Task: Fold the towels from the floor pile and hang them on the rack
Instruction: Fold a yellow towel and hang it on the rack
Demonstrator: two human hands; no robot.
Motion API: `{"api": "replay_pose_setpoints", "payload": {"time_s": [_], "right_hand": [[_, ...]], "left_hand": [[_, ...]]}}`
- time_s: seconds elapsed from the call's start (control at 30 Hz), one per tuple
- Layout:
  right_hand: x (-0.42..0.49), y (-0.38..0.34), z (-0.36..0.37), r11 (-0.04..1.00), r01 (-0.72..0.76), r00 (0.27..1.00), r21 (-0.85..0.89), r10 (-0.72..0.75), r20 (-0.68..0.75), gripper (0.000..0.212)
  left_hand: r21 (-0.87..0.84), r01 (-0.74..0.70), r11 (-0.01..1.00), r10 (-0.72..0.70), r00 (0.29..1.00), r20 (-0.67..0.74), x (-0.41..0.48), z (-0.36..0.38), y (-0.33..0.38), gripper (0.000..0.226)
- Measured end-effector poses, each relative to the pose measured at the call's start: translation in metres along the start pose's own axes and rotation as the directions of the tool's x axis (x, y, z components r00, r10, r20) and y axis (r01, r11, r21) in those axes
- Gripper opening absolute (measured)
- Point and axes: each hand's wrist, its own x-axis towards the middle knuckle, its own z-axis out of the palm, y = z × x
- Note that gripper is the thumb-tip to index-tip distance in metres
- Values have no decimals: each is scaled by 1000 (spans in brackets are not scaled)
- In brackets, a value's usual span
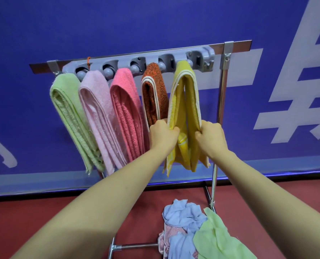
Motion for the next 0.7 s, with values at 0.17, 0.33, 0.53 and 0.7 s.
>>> {"api": "replay_pose_setpoints", "payload": {"time_s": [0.17,0.33,0.53,0.7], "right_hand": [[-1,-1,2,999,-15,998,46,13,59,13],[-13,-12,8,990,14,966,141,-50,255,14],[-25,-10,28,991,-83,969,104,56,241,25],[-29,-11,26,991,-135,972,20,129,198,11]], "left_hand": [[-16,-10,1000,10,1000,24,-2,-3,-3,25],[-77,-39,996,43,998,52,-6,-4,-8,23],[-69,-86,994,97,981,166,-9,-3,-20,13],[121,-104,987,89,989,121,-1,1,-40,16]]}}
